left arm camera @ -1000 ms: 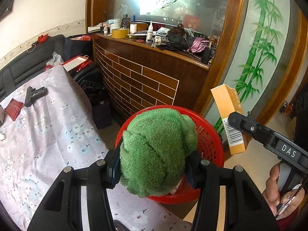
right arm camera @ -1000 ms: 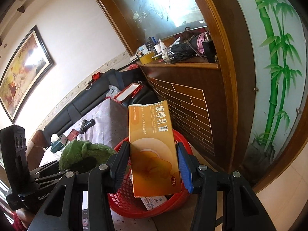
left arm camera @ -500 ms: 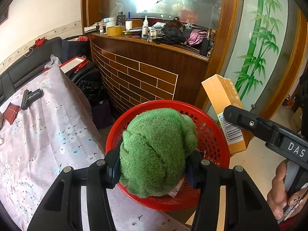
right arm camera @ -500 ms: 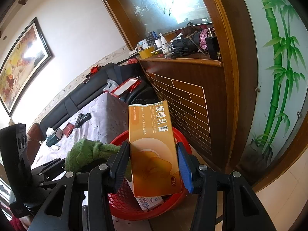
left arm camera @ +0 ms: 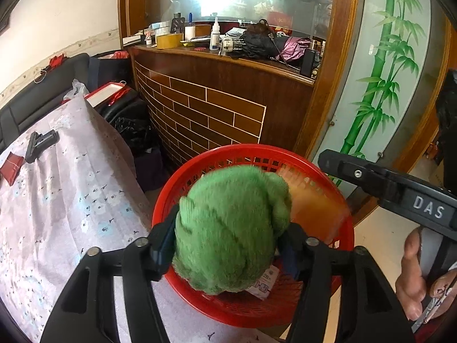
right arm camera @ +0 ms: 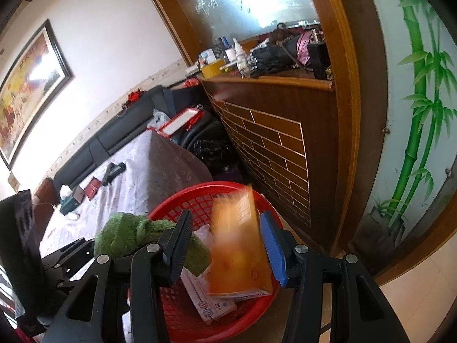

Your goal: Collect trash

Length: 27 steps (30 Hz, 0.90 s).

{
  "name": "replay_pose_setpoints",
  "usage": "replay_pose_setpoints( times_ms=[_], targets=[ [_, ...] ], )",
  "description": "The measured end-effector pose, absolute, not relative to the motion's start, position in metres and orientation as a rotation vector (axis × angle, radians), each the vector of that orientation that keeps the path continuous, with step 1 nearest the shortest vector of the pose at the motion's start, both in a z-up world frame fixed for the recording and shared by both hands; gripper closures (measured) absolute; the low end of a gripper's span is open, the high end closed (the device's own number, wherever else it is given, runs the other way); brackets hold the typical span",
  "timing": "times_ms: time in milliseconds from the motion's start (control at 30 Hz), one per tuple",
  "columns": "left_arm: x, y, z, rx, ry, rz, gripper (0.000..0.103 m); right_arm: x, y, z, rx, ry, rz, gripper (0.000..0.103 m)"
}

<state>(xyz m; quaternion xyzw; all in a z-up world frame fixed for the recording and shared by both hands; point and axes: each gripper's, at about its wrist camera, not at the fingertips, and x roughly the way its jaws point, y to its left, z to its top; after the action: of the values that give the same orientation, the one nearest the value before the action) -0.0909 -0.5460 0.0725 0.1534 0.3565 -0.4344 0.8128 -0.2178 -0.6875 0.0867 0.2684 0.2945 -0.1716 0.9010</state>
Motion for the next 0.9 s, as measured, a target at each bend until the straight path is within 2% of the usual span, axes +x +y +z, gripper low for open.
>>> replay_pose_setpoints(
  times_ms=[100,167,200,267,333,467,567,700,900],
  targets=[
    [-0.093,-0.539,0.079,0.327,0.723,-0.914,0.035,-0.22,-0.686,0.089,0.558,0.605,-0.368,0.046],
    [-0.094,-0.534,0.084,0.32,0.698,-0.907,0.023,-0.227,-0.682,0.095,0.546,0.592,-0.38,0.042],
    [-0.095,-0.531,0.087,0.317,0.684,-0.899,0.02,-0.232,-0.679,0.099,0.536,0.584,-0.396,0.04],
    [-0.099,-0.523,0.094,0.308,0.654,-0.896,0.018,-0.242,-0.673,0.107,0.514,0.567,-0.435,0.027],
    [-0.105,-0.515,0.099,0.317,0.637,-0.886,0.016,-0.255,-0.663,0.117,0.475,0.545,-0.486,0.019],
    [-0.12,-0.481,0.11,0.324,0.59,-0.843,0.012,-0.279,-0.642,0.132,0.412,0.525,-0.596,0.01],
    [-0.134,-0.438,0.119,0.286,0.535,-0.807,0.003,-0.298,-0.613,0.14,0.315,0.517,-0.717,0.008],
    [-0.152,-0.386,0.122,0.298,0.481,-0.731,0.002,-0.317,-0.565,0.144,0.196,0.503,-0.782,0.001],
    [-0.172,-0.319,0.1,0.337,0.48,-0.57,0.0,-0.329,-0.497,0.126,0.075,0.513,-0.765,0.0]
  ],
)
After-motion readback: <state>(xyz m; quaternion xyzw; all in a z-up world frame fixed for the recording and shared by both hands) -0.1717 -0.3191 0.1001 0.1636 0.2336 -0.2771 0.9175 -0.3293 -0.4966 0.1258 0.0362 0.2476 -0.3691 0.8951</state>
